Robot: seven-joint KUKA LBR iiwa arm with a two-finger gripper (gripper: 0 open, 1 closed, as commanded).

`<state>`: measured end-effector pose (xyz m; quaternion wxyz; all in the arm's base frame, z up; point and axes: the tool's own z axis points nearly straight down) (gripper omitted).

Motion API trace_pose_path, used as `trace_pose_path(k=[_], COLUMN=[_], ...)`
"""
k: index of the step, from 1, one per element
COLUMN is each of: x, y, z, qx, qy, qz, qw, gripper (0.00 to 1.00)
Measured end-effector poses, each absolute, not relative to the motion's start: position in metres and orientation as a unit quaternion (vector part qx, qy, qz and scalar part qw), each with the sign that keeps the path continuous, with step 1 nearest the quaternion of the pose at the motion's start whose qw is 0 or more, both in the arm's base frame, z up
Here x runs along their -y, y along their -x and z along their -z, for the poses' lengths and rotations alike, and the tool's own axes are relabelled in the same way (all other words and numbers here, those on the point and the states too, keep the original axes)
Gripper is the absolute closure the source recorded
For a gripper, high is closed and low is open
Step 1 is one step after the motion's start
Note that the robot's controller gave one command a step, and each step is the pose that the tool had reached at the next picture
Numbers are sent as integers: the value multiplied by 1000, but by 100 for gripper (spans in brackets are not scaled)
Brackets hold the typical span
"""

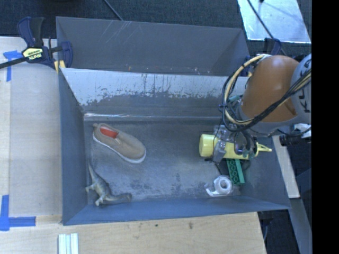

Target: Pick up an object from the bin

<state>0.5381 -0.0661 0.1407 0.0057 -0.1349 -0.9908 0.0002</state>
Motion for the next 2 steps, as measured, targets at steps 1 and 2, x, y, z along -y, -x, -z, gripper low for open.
trace_pose_path(k=[1,2], x=[71,82], y=[-566,-556], z=[-138,-142], qx=[992,992], qy=[122,125], qz=[0,1], qw=[-10,6], gripper=[100,100])
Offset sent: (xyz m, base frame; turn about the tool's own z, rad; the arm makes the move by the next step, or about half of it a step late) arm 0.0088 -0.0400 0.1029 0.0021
